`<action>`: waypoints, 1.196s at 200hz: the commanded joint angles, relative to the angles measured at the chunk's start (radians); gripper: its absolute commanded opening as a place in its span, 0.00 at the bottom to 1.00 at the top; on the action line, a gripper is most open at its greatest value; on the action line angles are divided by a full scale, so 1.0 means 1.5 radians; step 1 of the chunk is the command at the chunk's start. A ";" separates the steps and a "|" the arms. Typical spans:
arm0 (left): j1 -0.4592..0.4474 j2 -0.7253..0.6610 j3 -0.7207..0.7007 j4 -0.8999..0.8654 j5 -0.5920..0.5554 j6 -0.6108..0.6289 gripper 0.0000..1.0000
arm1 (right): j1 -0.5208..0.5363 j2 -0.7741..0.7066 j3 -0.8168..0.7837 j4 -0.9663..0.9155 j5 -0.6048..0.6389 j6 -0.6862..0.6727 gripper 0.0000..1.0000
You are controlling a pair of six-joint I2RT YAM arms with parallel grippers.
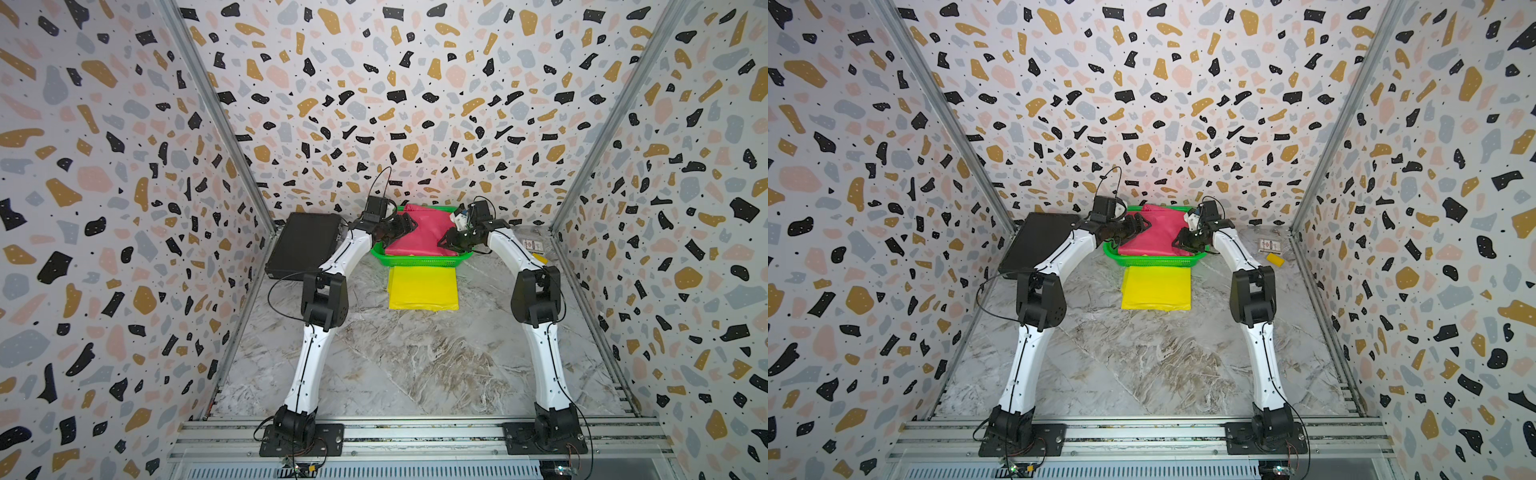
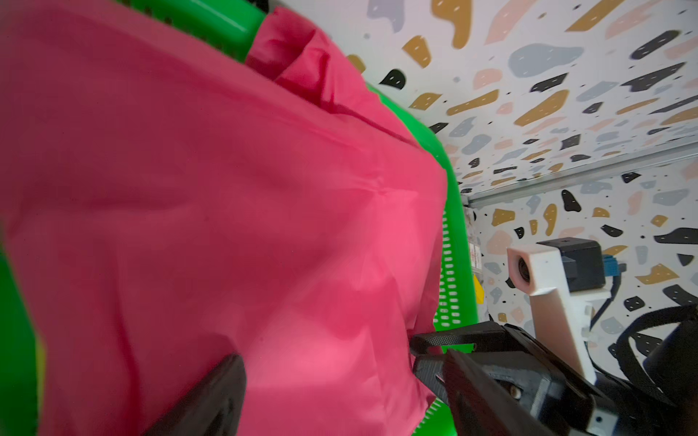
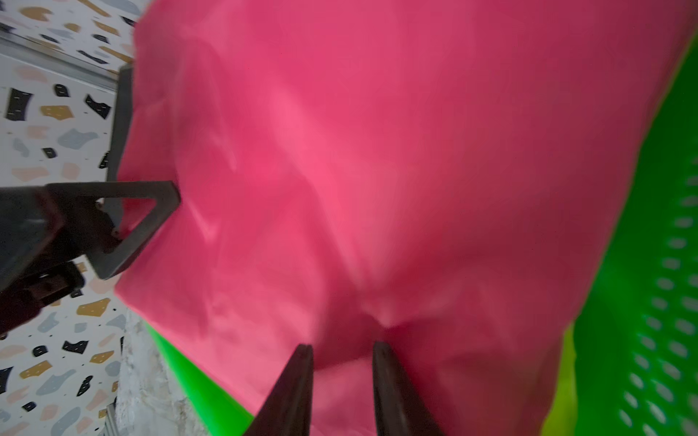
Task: Put the folded raincoat in the basket
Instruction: Place the raincoat in the basket, then move the raincoat to the center of the board.
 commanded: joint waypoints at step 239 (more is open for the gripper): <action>-0.004 -0.685 -0.826 0.101 -0.128 0.021 0.95 | 0.083 -0.502 -0.678 0.207 0.108 0.017 0.46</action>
